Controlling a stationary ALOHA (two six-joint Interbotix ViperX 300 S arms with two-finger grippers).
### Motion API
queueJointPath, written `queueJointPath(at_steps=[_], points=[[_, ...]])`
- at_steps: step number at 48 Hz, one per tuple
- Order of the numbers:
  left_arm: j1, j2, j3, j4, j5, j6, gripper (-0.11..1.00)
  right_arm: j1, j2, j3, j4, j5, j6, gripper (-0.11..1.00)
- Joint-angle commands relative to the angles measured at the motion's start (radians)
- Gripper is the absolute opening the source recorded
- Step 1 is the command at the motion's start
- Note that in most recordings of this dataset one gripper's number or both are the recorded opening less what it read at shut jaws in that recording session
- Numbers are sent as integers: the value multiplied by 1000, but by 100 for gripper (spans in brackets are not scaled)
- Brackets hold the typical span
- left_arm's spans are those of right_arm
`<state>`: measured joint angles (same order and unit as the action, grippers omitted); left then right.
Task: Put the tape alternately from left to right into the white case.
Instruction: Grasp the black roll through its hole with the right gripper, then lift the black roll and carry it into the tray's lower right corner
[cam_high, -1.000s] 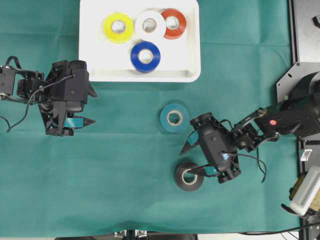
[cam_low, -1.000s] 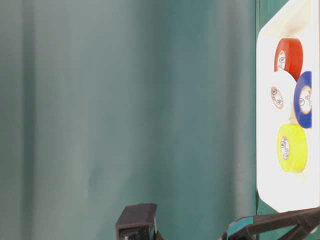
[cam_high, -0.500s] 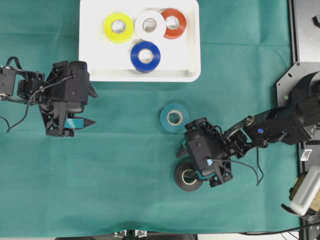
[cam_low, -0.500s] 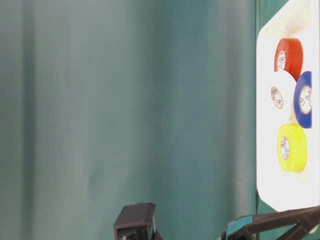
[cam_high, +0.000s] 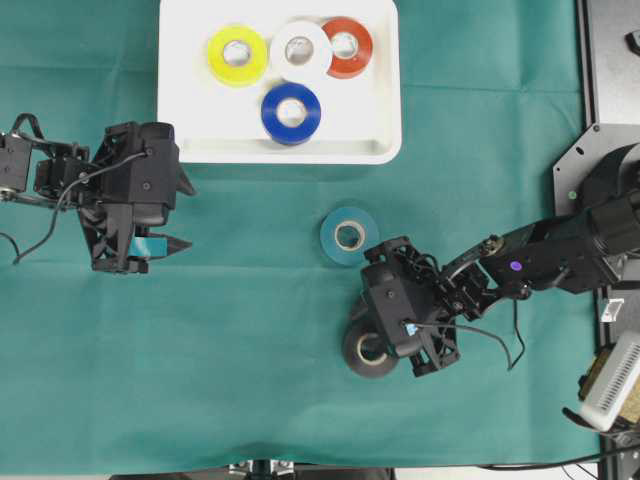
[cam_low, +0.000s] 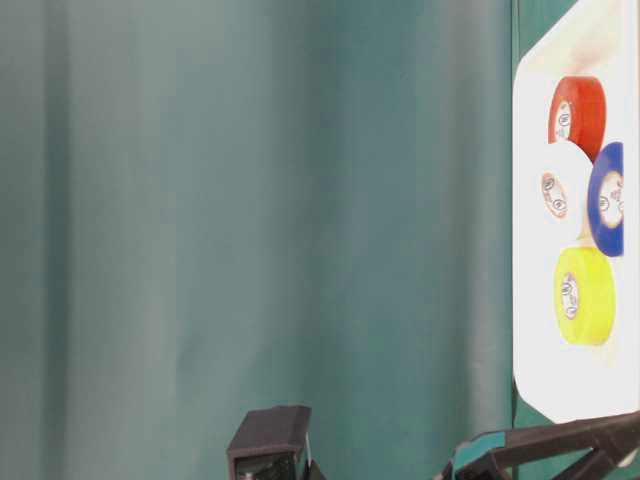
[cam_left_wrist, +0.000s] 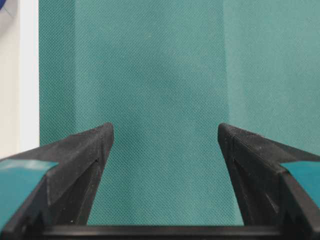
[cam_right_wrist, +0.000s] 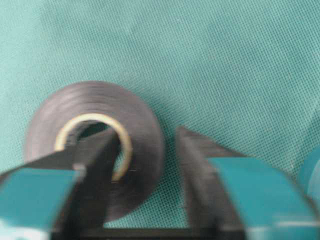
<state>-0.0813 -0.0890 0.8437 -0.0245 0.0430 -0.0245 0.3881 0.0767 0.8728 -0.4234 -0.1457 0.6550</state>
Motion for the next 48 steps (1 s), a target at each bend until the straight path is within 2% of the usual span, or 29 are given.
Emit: queueJointPath(at_steps=[1,4,24,31,38,42,48], points=[[-3,-9,-17,-2,-8,0,84,-2,-9,-17,0,-2,-2,31],[-3,-9,-15,-2,-8,0,84,-2,-9,-20,0,-3,-2,23],[-3,-9,-15,-3,-8,0,84,-2,-101,-31,0,2,0,23],[-3,-9,-18,-3,-8,0,84,-14,-167,-52,-3,52,-11,23],[-3,-9,-20,-2,-8,0,84,-74,-186,-101,-6,121,-14,23],[-3,-9,-18,-3,-8,0,84,-133,-184,-132,-14,155,-25,23],[-9,-9,-18,-3,-8,0,84,-225,-173,-149,-61,166,-46,23]])
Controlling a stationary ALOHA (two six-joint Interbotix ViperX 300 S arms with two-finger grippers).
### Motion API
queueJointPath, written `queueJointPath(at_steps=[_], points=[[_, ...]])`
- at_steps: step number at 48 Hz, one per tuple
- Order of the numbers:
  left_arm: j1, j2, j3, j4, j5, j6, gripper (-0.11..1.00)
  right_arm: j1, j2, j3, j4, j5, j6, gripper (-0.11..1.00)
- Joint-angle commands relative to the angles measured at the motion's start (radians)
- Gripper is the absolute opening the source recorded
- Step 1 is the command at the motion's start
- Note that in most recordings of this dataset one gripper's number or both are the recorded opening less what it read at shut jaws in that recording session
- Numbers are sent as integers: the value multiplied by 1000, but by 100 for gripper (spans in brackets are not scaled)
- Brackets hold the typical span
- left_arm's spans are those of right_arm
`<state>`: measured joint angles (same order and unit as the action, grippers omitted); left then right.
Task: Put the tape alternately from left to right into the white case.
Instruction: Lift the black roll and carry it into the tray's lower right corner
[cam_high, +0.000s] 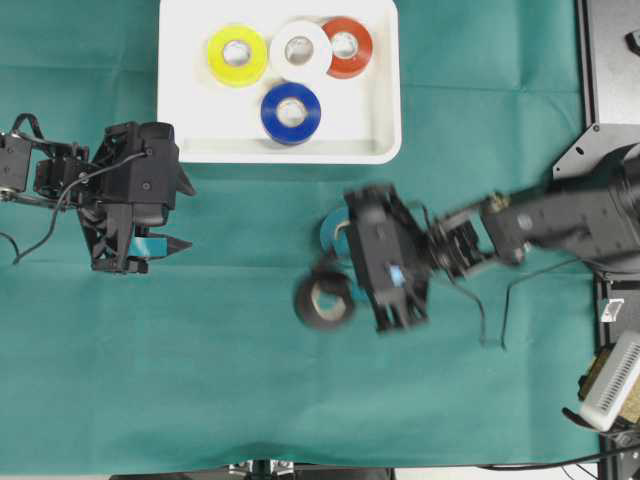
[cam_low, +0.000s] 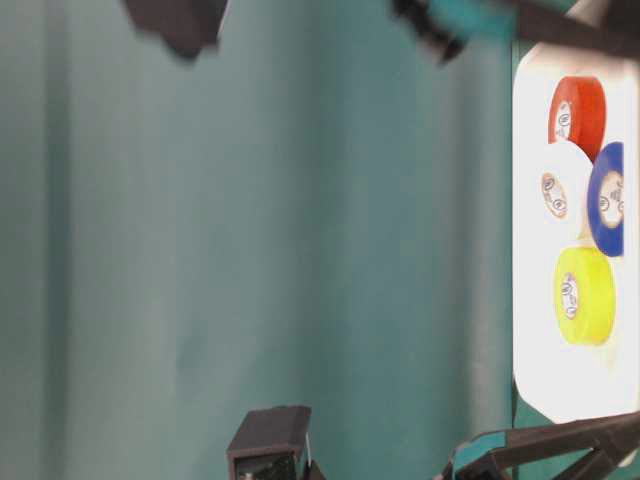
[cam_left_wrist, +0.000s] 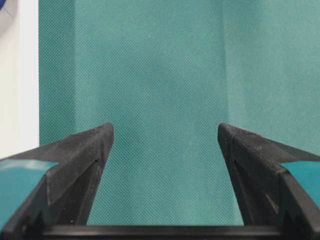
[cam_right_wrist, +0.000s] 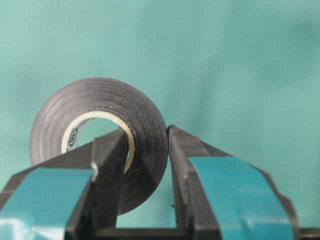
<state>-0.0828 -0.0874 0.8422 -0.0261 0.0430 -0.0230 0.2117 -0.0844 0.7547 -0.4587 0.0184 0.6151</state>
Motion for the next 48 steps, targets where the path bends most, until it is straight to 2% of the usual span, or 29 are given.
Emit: queueJointPath(at_steps=[1,6,15,22,48], points=[[-9,-11,-17,-2,-8,-2,84,-63,-11,-34,-37,2,-11,23],[-14,-11,-20,0,-8,-2,84,-138,5,-49,-97,-9,-18,23],[-21,-11,-20,0,-8,-2,84,-209,28,-84,-186,-41,-20,23],[-28,-11,-20,0,-8,-2,84,-247,57,-106,-225,-52,-20,23],[-38,-11,-14,-2,-17,-2,84,-399,77,-94,-233,-28,-25,23]])
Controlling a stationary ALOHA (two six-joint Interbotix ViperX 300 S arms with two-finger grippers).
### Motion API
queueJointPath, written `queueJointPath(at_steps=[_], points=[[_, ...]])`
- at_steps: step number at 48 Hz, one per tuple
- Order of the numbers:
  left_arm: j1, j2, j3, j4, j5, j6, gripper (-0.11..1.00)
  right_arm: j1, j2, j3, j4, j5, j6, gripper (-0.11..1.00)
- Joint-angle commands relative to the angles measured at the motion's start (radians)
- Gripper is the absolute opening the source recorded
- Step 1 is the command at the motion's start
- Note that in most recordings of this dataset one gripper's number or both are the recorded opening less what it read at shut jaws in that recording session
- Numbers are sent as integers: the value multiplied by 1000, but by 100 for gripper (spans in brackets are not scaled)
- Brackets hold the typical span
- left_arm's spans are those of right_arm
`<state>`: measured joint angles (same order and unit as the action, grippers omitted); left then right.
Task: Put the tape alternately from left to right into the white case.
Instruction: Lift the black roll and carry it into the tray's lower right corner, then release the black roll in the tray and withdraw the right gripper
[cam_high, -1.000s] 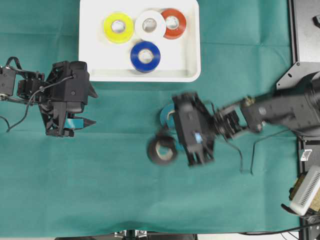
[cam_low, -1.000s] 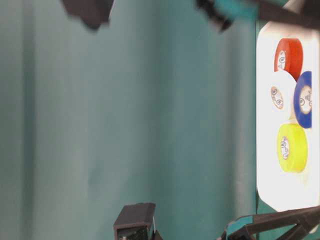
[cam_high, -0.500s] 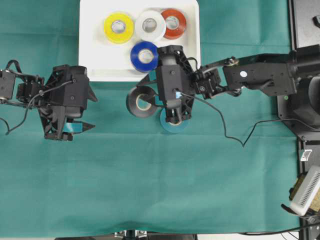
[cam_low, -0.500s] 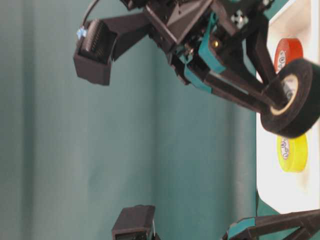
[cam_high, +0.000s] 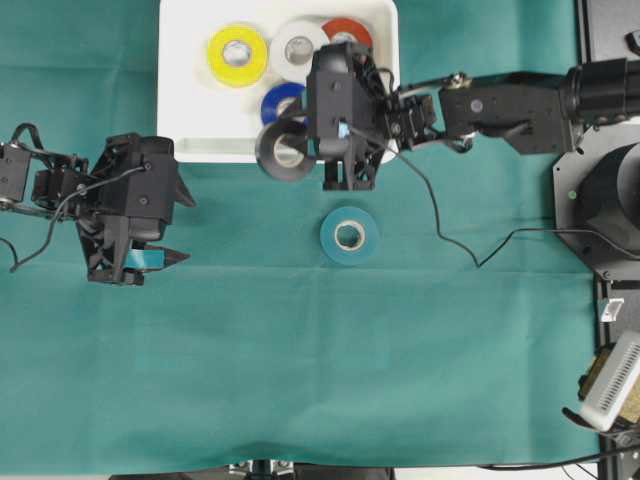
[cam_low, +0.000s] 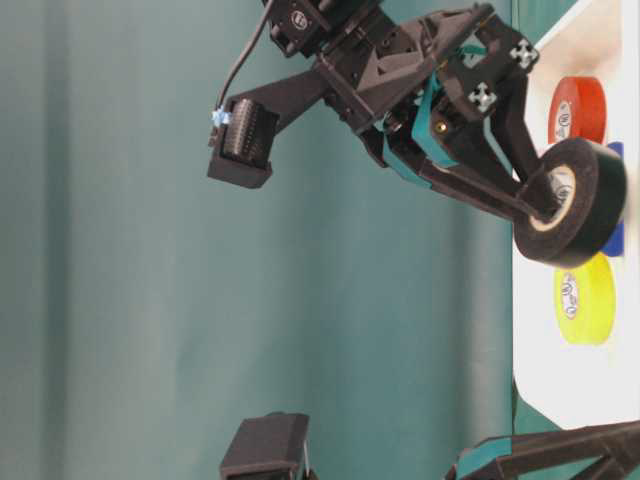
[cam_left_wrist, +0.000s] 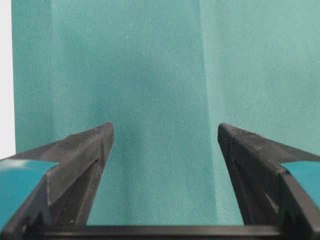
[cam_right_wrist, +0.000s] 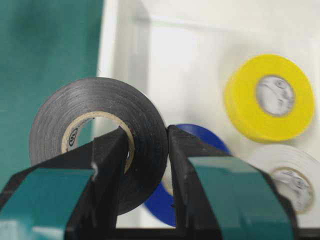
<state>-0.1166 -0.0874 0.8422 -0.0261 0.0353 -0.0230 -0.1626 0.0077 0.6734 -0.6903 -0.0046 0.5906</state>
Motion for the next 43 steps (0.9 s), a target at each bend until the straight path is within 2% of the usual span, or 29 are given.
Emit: queueJointPath(at_steps=[1,18,30,43], points=[[-5,-11,-14,-2,-9,-2,84,-29,-15,-12,-3,-5,0,23],[-5,-11,-14,0,-11,-2,84,-64,-26,17,-2,11,0,23],[-5,-11,-14,-2,-9,-2,84,-66,-92,69,-2,81,2,23],[-5,-9,-14,0,-9,-2,84,-87,-144,132,-3,83,3,23]])
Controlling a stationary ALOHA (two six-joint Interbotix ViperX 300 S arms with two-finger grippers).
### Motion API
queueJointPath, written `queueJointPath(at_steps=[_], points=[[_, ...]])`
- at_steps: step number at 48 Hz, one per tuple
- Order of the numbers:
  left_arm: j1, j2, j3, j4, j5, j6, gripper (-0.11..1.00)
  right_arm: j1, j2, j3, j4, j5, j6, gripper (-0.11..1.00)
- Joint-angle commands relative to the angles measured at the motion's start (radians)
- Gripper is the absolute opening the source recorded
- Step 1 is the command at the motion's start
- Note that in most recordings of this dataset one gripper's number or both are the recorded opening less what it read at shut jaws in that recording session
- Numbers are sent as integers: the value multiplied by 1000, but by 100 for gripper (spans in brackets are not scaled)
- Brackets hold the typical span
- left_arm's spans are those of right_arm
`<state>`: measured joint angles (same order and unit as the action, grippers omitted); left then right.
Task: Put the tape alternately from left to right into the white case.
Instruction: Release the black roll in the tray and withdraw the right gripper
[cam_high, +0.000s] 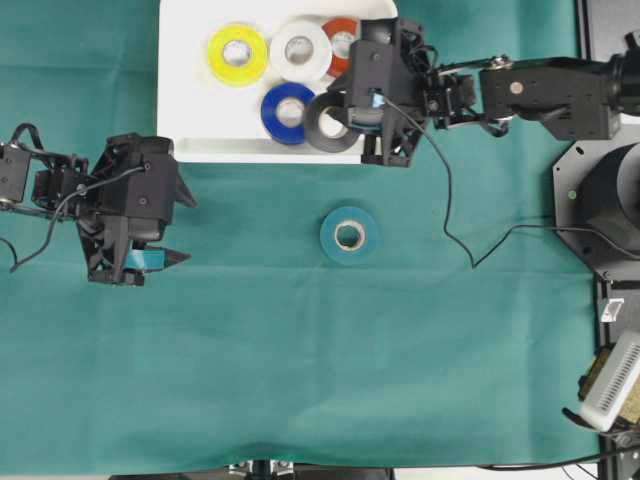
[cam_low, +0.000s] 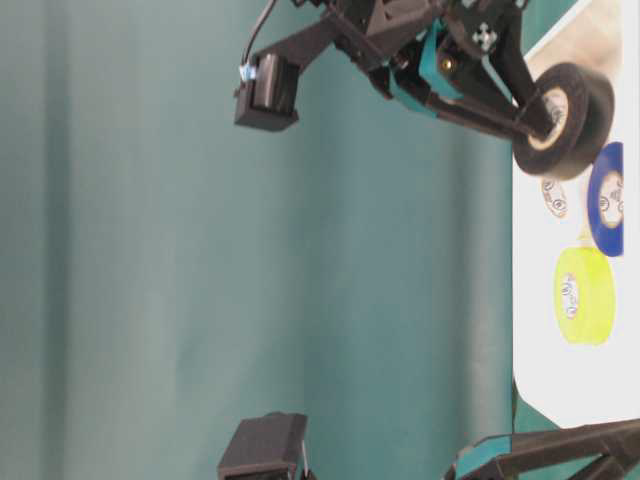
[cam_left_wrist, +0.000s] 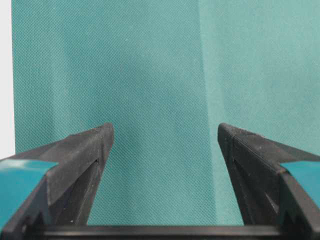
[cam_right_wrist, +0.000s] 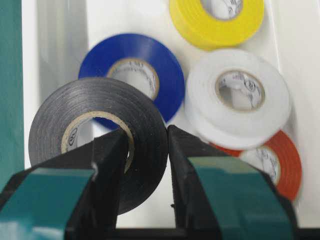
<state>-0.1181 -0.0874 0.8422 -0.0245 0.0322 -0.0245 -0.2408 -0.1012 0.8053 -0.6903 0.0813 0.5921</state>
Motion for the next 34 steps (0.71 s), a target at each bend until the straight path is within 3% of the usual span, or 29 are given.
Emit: queueJointPath(at_steps=[1,31,34], points=[[-3,-9,-14,-3,-8,0,84,-11,-35,3,-3,-3,2,23],[-3,-11,-17,-2,-8,0,84,-15,-37,20,0,-3,14,23],[-3,-9,-17,-2,-8,0,84,-15,-35,20,0,-5,14,37]])
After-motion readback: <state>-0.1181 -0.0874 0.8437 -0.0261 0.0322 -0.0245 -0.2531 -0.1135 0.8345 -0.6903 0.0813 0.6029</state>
